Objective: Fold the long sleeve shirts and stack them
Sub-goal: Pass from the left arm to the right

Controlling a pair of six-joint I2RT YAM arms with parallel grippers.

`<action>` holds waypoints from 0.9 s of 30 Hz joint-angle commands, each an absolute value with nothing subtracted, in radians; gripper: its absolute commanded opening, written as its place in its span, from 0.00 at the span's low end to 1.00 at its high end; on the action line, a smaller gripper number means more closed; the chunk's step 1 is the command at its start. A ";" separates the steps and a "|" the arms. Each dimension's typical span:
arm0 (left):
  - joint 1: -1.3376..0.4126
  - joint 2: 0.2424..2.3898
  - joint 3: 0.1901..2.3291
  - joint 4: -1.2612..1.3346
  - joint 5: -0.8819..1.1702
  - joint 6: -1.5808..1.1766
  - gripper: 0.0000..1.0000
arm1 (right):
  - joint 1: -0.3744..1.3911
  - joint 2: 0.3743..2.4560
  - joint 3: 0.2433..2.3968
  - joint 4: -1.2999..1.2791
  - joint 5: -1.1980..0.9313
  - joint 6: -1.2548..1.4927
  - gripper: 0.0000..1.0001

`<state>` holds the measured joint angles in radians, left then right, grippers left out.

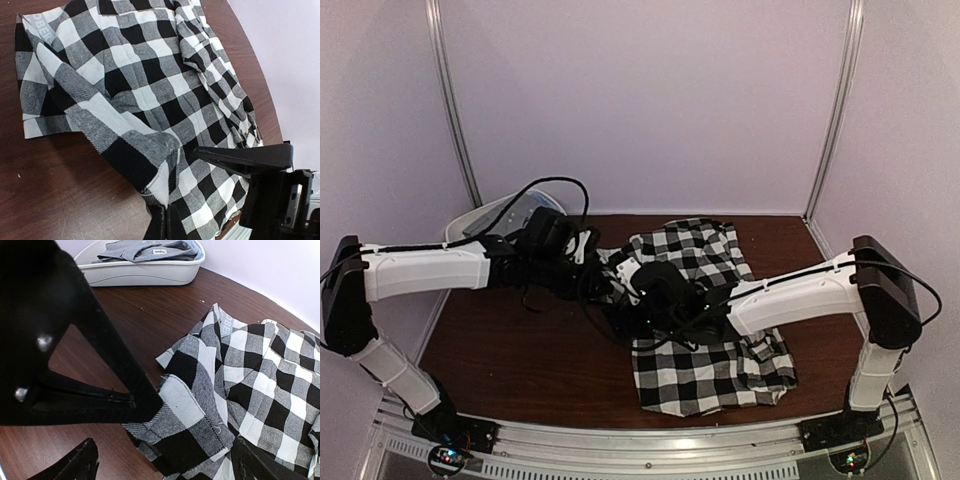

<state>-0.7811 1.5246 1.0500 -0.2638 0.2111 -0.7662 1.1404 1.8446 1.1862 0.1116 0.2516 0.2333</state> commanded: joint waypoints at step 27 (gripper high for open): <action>-0.713 1.407 1.089 -0.254 0.140 -0.816 0.31 | 1.025 1.855 1.335 -0.003 0.398 0.261 0.00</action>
